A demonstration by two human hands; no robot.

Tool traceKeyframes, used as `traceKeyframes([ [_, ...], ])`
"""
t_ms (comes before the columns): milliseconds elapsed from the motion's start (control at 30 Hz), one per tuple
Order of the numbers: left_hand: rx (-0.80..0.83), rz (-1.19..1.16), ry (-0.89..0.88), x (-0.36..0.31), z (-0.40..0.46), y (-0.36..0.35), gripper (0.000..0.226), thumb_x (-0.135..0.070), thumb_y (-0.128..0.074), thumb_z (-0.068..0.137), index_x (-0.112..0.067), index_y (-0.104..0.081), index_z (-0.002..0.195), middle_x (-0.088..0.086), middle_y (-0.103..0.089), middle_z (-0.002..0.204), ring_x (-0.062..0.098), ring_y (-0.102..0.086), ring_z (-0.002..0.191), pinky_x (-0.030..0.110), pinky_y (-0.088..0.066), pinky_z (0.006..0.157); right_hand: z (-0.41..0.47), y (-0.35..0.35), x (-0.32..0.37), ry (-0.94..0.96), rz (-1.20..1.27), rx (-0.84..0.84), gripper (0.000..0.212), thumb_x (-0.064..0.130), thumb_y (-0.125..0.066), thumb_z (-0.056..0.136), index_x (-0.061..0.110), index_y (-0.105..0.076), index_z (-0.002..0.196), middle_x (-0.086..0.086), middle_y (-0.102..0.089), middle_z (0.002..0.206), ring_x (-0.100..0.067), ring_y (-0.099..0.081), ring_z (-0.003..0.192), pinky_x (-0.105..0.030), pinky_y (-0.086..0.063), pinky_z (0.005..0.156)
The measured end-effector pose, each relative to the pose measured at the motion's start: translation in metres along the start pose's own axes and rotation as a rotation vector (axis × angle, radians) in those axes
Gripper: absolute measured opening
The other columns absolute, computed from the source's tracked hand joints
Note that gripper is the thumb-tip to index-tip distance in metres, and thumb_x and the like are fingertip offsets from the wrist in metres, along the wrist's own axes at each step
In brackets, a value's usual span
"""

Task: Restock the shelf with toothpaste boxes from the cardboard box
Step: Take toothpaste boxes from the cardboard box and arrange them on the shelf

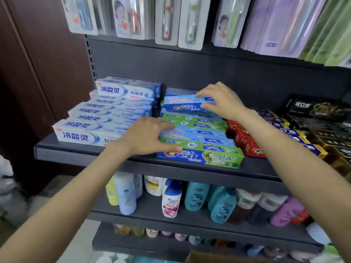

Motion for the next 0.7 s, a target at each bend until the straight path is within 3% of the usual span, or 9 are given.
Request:
traceKeyframes([
  [100, -0.033, -0.032, -0.022, 0.001, -0.001, -0.004, 0.101, -0.090, -0.024, 0.054, -0.034, -0.047, 0.135, -0.011, -0.044, 0.144, 0.011, -0.039, 0.131, 0.028, -0.024, 0.109, 0.010, -0.032, -0.012, -0.022, -0.130, 0.091, 0.040, 0.019, -0.059, 0.090, 0.025, -0.055, 0.130, -0.004, -0.055, 0.126, -0.026, -0.043, 0.112, -0.037, -0.036, 0.094],
  [200, -0.028, -0.030, -0.020, 0.004, 0.000, -0.003, 0.102, -0.090, -0.024, 0.054, -0.034, -0.045, 0.136, -0.011, -0.041, 0.145, 0.010, -0.037, 0.133, 0.028, -0.024, 0.109, 0.009, -0.031, -0.014, -0.058, -0.157, 0.032, 0.042, 0.020, -0.056, 0.091, 0.025, -0.053, 0.133, -0.004, -0.047, 0.135, -0.027, -0.037, 0.123, -0.038, -0.030, 0.100],
  [367, -0.133, -0.126, -0.081, -0.003, -0.005, 0.010, 0.089, -0.087, -0.032, 0.065, -0.028, -0.055, 0.127, -0.007, -0.058, 0.129, 0.014, -0.054, 0.116, 0.032, -0.039, 0.097, -0.009, -0.018, 0.039, 0.118, -0.173, 0.002, 0.028, 0.029, -0.053, 0.093, 0.017, -0.065, 0.116, -0.001, -0.060, 0.126, -0.022, -0.036, 0.134, -0.037, -0.020, 0.109],
  [467, -0.362, -0.196, -0.059, 0.014, -0.029, 0.036, 0.055, -0.064, -0.042, 0.085, -0.024, -0.063, 0.116, -0.006, -0.067, 0.110, 0.015, -0.062, 0.099, 0.030, -0.048, 0.083, -0.015, -0.016, 0.077, 0.159, -0.078, 0.064, 0.028, 0.034, -0.050, 0.095, 0.022, -0.064, 0.116, 0.002, -0.065, 0.116, -0.020, -0.051, 0.117, -0.035, -0.032, 0.098],
  [567, -0.554, -0.245, 0.024, 0.047, -0.061, 0.067, 0.035, -0.043, -0.046, 0.088, -0.023, -0.065, 0.110, -0.009, -0.068, 0.104, 0.007, -0.061, 0.094, 0.030, -0.047, 0.082, -0.011, -0.014, 0.113, 0.169, 0.041, 0.087, 0.029, 0.033, -0.048, 0.096, 0.025, -0.061, 0.120, 0.005, -0.063, 0.120, -0.020, -0.056, 0.111, -0.036, -0.045, 0.086],
  [700, -0.582, -0.345, 0.077, 0.116, -0.083, 0.097, 0.030, -0.029, -0.051, 0.087, -0.024, -0.060, 0.115, -0.014, -0.063, 0.109, 0.001, -0.060, 0.093, 0.026, -0.047, 0.087, 0.016, -0.009, 0.139, 0.111, 0.106, 0.024, 0.031, 0.030, -0.048, 0.095, 0.025, -0.058, 0.124, 0.004, -0.060, 0.122, -0.021, -0.056, 0.111, -0.036, -0.046, 0.084],
])
Point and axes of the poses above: each hand's wrist, its own z-axis towards the middle knuckle, its own y-axis out of the back of the hand, x = y × z, the point moved 10 cm from there along z, towards the middle knuckle
